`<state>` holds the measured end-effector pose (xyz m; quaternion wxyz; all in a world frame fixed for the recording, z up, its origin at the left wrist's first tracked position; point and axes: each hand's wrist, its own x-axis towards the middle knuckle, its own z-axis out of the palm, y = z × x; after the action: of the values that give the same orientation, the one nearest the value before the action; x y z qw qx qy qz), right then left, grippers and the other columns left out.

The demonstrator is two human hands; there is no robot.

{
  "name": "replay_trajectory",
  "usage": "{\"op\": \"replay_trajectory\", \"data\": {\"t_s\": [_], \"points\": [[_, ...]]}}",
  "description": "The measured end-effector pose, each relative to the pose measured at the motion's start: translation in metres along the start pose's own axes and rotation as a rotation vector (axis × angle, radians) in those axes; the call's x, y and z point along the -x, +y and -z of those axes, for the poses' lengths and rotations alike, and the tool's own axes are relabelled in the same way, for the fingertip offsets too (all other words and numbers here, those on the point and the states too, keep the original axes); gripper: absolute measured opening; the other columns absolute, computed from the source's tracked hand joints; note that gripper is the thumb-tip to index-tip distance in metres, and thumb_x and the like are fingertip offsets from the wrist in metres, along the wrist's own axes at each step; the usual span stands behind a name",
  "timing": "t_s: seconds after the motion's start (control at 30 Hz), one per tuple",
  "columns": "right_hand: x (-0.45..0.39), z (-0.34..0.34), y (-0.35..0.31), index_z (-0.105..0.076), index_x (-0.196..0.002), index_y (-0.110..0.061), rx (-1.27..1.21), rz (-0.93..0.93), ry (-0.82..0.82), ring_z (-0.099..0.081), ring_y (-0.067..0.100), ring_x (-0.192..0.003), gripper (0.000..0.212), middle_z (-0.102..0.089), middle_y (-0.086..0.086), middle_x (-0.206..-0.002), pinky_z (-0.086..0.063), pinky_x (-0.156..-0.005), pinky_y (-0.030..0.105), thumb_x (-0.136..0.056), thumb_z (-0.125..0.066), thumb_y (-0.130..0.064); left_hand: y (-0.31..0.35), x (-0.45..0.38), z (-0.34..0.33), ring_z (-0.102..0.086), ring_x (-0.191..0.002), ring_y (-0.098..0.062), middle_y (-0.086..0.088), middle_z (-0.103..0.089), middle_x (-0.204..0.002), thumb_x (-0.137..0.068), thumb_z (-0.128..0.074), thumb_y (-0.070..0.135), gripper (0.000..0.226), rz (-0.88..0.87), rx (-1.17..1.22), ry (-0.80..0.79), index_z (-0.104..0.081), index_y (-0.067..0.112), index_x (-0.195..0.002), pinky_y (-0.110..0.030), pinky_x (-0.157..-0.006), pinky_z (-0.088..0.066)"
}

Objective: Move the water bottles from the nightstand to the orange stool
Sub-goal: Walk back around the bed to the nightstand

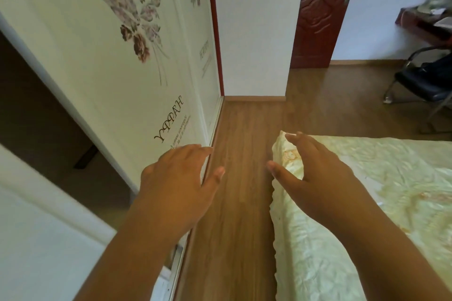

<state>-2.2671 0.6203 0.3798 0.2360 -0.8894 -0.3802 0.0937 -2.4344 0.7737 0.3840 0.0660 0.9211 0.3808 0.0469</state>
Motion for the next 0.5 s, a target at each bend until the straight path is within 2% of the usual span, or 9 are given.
{"op": "replay_trajectory", "data": {"t_s": [0.17, 0.5], "points": [[-0.034, 0.003, 0.023, -0.029, -0.149, -0.04, -0.006, -0.068, 0.03, -0.039, 0.016, -0.143, 0.077, -0.031, -0.015, -0.16, -0.035, -0.116, 0.044, -0.082, -0.038, -0.078, 0.018, -0.047, -0.012, -0.033, -0.139, -0.009, 0.019, -0.035, -0.151, -0.093, -0.027, 0.069, 0.058, -0.049, 0.012, -0.012, -0.028, 0.046, -0.145, -0.038, -0.109, -0.032], [-0.127, 0.005, 0.041, -0.025, -0.15, -0.042, 0.07, -0.214, 0.076, -0.04, 0.014, -0.141, 0.076, -0.028, -0.016, -0.161, -0.034, -0.115, 0.044, -0.084, -0.038, -0.079, 0.031, -0.173, -0.027, -0.031, -0.14, -0.009, 0.018, -0.034, -0.153, -0.092, -0.025, 0.067, 0.059, -0.2, 0.095, -0.039, -0.03, 0.043, -0.146, -0.04, -0.11, -0.031]]}}
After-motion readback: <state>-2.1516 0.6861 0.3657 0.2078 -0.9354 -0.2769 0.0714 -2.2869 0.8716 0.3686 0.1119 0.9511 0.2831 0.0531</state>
